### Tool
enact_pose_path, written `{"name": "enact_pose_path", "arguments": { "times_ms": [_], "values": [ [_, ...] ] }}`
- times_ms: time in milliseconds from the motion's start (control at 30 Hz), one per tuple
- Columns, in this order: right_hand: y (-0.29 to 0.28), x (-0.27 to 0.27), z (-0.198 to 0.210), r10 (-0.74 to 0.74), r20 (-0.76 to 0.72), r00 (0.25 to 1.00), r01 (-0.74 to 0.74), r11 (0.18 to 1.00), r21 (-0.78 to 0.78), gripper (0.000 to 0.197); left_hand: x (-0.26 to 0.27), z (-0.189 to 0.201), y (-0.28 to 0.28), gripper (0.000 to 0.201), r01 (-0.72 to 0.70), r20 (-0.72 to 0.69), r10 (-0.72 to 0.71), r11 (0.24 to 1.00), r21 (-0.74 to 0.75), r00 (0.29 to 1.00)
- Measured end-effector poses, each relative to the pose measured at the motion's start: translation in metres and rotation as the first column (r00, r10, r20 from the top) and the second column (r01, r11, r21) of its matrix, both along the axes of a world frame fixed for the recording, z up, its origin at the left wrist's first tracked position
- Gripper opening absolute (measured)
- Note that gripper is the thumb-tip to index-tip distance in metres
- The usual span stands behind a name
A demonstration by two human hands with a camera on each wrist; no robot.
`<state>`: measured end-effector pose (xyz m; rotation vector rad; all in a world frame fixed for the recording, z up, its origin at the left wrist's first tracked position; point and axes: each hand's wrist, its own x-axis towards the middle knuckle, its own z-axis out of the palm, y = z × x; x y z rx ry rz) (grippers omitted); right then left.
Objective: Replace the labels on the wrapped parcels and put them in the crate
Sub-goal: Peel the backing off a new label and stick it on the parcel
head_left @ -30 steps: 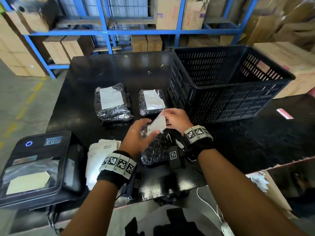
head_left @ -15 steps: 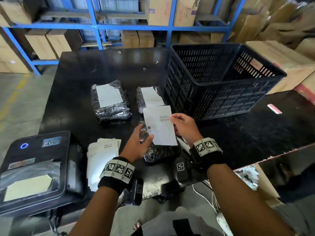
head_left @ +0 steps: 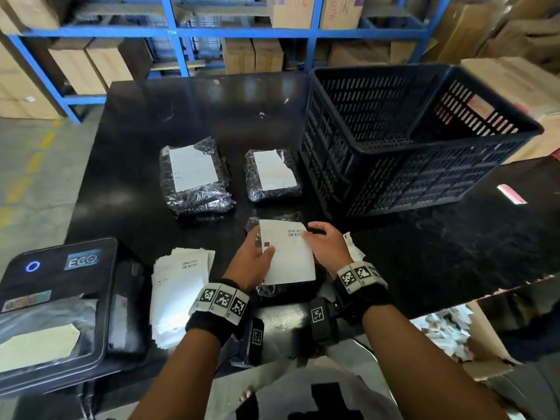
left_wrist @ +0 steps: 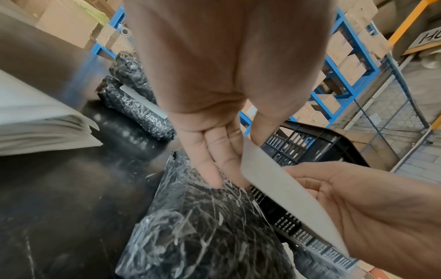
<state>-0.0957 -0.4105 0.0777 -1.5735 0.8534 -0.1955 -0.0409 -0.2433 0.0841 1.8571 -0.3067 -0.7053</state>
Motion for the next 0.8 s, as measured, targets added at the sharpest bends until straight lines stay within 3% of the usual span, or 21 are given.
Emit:
{"name": "enact_pose_path", "arguments": {
  "times_ms": [267, 467, 800],
  "values": [
    [-0.017, 0.020, -0.016, 0.099, -0.053, 0.994, -0.101, 0.994, -0.042, 0.011, 0.014, -0.011, -0.016, 0.053, -0.025, -0.020, 0.027, 0.996, 0.089, 0.999],
    [-0.023, 0.022, -0.022, 0.145, -0.050, 0.988, -0.150, 0.979, -0.140, 0.014, 0.014, -0.015, -0.022, 0.055, -0.001, -0.008, 0.002, 0.990, 0.141, 1.000],
    [-0.020, 0.026, -0.031, 0.199, -0.119, 0.973, -0.216, 0.963, -0.161, 0.011, 0.018, -0.024, -0.021, 0.056, 0.010, 0.010, -0.014, 0.957, 0.291, 1.000]
  ]
}}
